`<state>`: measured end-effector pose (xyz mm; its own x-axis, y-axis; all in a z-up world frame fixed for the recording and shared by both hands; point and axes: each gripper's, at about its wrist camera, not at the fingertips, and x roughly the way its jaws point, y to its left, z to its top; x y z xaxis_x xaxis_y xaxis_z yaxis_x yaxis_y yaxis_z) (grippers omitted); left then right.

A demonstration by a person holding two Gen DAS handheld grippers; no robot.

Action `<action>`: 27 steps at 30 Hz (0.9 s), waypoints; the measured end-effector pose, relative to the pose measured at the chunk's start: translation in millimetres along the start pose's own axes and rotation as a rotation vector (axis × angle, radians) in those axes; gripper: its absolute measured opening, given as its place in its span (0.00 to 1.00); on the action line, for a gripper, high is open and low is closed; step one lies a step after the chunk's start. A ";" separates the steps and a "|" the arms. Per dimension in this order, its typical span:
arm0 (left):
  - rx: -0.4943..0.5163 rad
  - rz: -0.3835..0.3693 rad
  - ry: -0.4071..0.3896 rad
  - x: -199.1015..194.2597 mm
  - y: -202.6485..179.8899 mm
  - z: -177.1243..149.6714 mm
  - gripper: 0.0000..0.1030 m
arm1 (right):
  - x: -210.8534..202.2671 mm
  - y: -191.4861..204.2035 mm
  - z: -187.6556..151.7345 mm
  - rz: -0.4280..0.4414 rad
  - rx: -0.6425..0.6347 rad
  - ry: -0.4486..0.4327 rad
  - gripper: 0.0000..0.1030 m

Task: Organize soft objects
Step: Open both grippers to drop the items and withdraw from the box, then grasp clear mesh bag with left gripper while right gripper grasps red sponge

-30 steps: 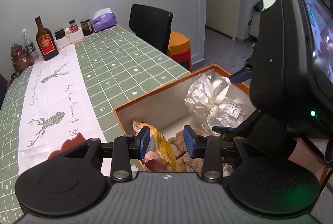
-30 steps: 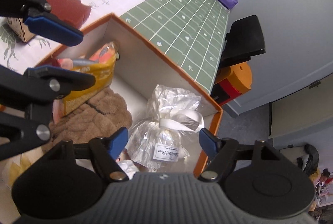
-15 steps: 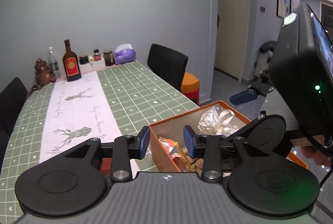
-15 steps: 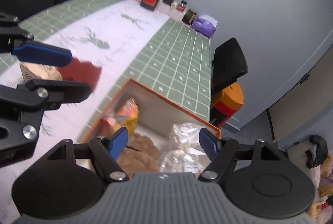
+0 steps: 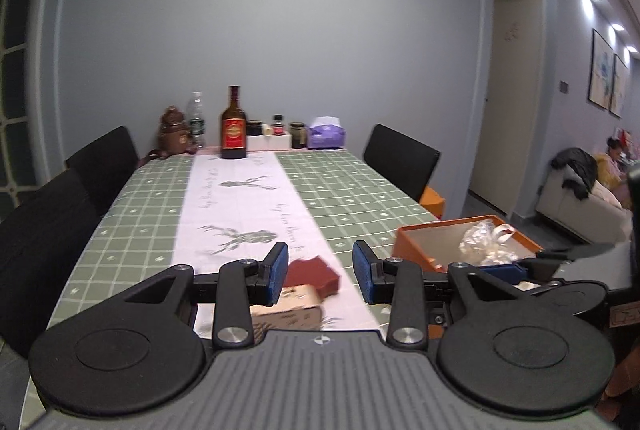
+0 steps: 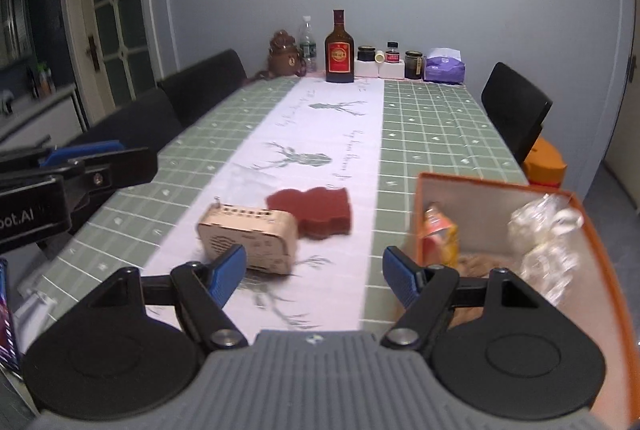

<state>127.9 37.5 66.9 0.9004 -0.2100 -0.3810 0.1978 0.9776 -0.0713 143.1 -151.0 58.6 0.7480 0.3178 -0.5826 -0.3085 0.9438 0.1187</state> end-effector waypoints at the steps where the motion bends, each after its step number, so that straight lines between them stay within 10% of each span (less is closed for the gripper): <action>1: -0.003 0.009 -0.002 -2.9 5.0 -4.7 0.41 | -0.5 4.7 -5.2 0.007 0.016 -0.011 0.72; 13: -0.106 0.039 0.086 -13.7 54.3 -52.1 0.41 | 9.5 23.3 -41.5 0.015 0.095 0.001 0.71; 27: -0.219 0.066 0.156 32.9 81.7 -28.2 0.41 | 65.4 1.2 11.2 0.045 0.103 0.110 0.72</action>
<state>162.8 110.8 22.5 0.8345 -0.1576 -0.5279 0.0365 0.9719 -0.2325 198.2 -128.1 29.6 0.6639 0.3536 -0.6590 -0.2741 0.9349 0.2256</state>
